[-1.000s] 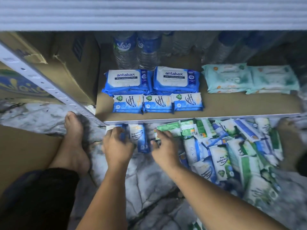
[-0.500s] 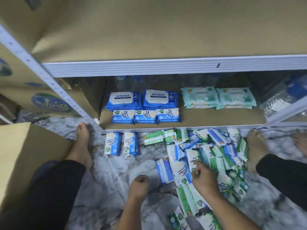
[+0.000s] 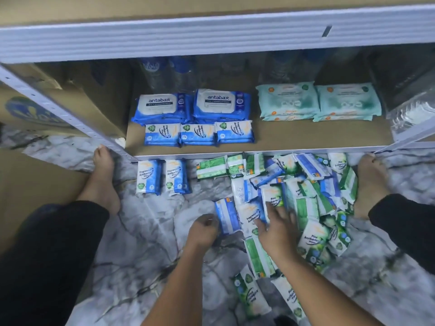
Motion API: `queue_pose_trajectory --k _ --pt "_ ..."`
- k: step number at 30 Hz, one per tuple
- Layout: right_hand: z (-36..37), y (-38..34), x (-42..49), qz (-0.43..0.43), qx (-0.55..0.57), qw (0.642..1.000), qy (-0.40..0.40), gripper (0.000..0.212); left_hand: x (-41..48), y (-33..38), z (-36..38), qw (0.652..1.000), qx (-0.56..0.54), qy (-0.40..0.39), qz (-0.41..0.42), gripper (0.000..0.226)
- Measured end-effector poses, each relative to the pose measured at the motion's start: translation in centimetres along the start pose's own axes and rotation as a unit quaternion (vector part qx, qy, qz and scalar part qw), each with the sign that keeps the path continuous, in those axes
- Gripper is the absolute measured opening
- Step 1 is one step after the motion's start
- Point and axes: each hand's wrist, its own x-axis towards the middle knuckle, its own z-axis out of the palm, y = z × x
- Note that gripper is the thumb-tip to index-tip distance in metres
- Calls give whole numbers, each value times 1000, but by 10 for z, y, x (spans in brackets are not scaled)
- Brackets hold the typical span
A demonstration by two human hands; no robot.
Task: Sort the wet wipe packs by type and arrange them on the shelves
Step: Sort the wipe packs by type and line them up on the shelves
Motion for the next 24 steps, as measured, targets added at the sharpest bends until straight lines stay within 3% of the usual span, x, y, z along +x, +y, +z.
queue_pose_trajectory --k 5,9,16,19,24 --pt "5 -5 6 6 -43 999 -6 73 18 1 18 999 4 14 -29 25" --pt "9 -7 8 -7 -9 1000 -12 62 20 16 32 998 -25 32 -51 38" --pt "-5 -21 24 59 22 994 -85 49 12 30 33 999 24 35 -8 23" --pt "-22 -25 20 80 136 983 -92 34 -3 35 20 999 11 45 10 17" --pt "-57 -33 11 156 333 920 -133 26 -40 47 -9 998 -44 17 40 15"
